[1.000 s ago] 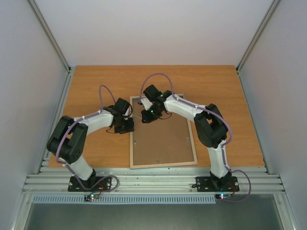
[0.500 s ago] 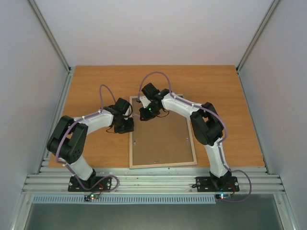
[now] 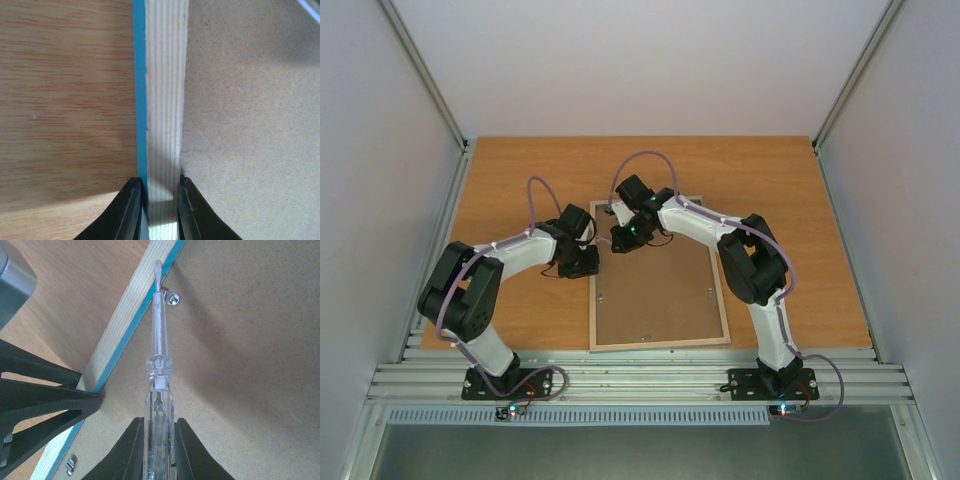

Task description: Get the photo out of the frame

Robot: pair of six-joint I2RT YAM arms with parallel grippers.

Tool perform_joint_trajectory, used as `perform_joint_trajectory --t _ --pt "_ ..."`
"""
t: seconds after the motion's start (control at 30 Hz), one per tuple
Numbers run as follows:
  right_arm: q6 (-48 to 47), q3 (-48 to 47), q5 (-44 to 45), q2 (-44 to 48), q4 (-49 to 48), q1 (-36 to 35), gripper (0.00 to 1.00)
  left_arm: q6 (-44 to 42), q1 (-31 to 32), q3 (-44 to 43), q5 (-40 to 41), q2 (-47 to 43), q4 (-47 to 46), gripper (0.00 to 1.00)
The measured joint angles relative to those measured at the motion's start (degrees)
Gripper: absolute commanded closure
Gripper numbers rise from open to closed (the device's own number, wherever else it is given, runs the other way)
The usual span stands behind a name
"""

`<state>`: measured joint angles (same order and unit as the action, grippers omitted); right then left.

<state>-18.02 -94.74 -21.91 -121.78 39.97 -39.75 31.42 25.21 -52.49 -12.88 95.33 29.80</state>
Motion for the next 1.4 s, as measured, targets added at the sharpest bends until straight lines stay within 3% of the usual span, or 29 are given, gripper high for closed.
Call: perform_joint_trajectory --t 0.6,1.4 --pt "1.99 4.17 0.68 2.38 -3.67 0.07 0.99 0.0 0.0 0.0 0.02 0.0 0.0 0.89" --pt "-0.13 0.7 -1.29 -0.33 1.03 0.13 0.99 0.04 0.0 0.0 0.15 0.0 0.02 0.89"
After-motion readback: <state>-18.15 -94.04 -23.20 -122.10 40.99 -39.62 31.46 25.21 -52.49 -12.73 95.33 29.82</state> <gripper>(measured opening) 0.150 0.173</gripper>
